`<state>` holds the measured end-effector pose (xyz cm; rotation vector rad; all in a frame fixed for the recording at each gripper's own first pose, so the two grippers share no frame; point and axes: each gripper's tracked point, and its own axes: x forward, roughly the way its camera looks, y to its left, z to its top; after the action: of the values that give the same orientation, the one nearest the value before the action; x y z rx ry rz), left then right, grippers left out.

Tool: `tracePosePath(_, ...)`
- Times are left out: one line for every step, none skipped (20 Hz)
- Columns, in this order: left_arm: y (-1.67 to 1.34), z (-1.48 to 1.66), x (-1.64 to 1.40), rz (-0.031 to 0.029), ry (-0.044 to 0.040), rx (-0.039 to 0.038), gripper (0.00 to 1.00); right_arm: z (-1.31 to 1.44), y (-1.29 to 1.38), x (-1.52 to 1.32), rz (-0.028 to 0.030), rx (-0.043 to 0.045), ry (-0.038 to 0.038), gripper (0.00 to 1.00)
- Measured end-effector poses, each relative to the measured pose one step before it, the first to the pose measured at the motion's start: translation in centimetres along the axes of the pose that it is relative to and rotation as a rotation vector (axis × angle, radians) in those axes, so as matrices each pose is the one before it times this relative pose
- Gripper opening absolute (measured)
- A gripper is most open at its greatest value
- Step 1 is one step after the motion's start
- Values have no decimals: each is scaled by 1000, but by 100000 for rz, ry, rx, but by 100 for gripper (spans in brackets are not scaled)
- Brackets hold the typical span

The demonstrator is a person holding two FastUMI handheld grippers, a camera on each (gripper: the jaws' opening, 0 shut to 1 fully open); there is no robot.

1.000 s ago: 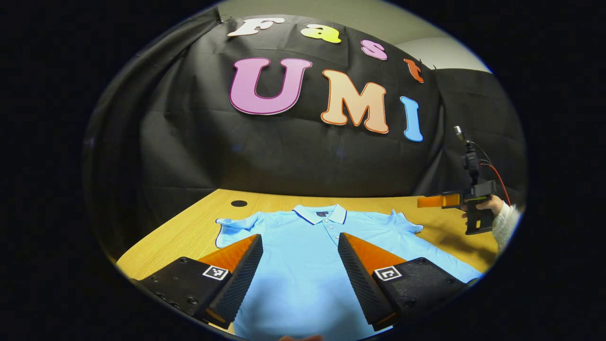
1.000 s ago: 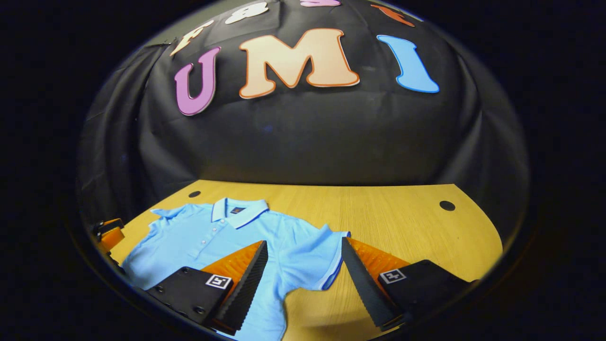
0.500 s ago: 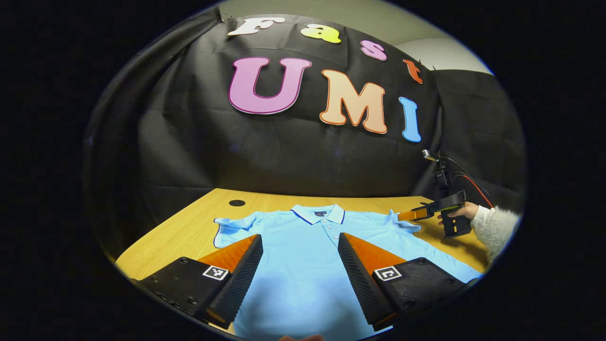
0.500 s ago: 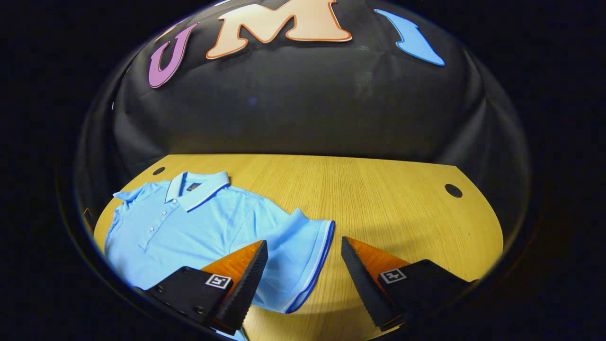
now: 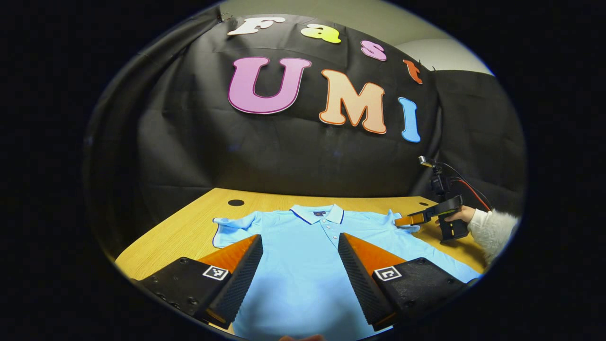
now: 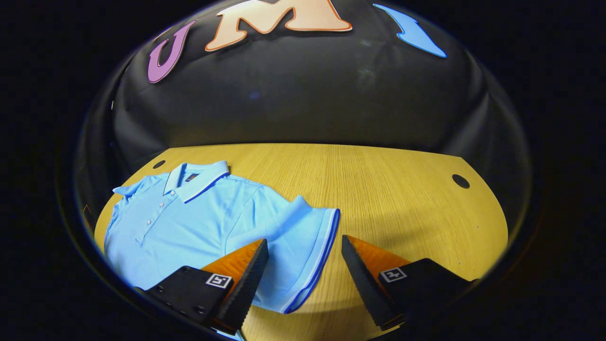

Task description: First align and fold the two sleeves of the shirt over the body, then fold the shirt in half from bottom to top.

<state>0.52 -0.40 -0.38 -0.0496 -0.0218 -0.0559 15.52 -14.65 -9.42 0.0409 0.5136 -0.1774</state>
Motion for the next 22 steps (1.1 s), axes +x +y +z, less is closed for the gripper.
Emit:
tracePosePath(15, 14, 14, -35, 111, -127, 95, 37, 188, -38, 791, -293, -224, 95)
tracePosePath(7, -76, 4, -28, 211, -6, 95, -18, 241, 14, 1311, -342, -402, 91)
tracePosePath(2, -102, -11, 55, -8, -29, 95, 29, 206, -11, 1157, -322, -162, 85)
tracePosePath(-15, 109, -33, -87, -17, -25, 95, 9, 10, -87, 685, -121, 3, 74)
tracePosePath(-14, 36, 70, -99, -96, -49, 95, -45, 142, -26, 839, 359, 295, 65)
tracePosePath(-84, -89, -3, -188, -26, -93, 96, -119, 220, -29, 888, 615, 411, 60)
tracePosePath(-60, -27, 36, -116, 57, -100, 95, -62, 205, 16, 845, 834, 263, 42)
tracePosePath(-2, -60, -12, -156, 265, -42, 95, -51, 107, -8, -10, 609, 467, 34)
tracePosePath(9, 28, 58, -54, 160, -108, 95, 137, 133, -32, 547, -232, -570, 21)
tracePosePath(-3, 17, -19, -38, 119, -13, 95, -271, 44, -42, -133, 425, 1087, 22)
tracePosePath(29, -93, -30, 127, 26, -40, 95, 114, 53, -36, -84, -7, -219, 7)
tracePosePath(-2, -38, -11, -40, -95, -38, 95, -61, -22, -55, -328, 322, 255, 7)
tracePosePath(-28, 31, 37, 6, -126, 7, 95, 41, -11, -38, -419, 802, 414, 7)
tracePosePath(6, 46, -20, -70, -49, 11, 95, 136, -74, -60, -642, 335, -443, 7)
tracePosePath(-10, 15, 17, -42, -74, -33, 95, 302, -28, 35, -672, 678, -722, 7)
tracePosePath(35, 92, -14, 3, -36, 6, 95, 354, 206, -252, 130, 1174, -829, 7)
tracePosePath(57, -47, 46, 184, 30, 65, 95, 619, 433, -253, 463, 1591, -1344, 7)
tracePosePath(28, 131, 38, 252, -141, 12, 95, 745, 708, -305, 1364, 1389, -2062, 7)
tracePosePath(32, -94, -55, 11, 14, 30, 95, 843, 1004, -410, 2506, 1496, -2367, 7)
tracePosePath(-44, -108, -12, -26, 89, -64, 95, 766, 1389, -422, 3798, 1993, -2339, 7)
tracePosePath(-89, -68, 37, -303, 329, -108, 95, 764, 1441, -311, 4141, 1970, -2521, 7)
tracePosePath(-221, -133, -9, -282, 334, -180, 95, 518, 1279, -185, 3507, 1770, -2252, 7)
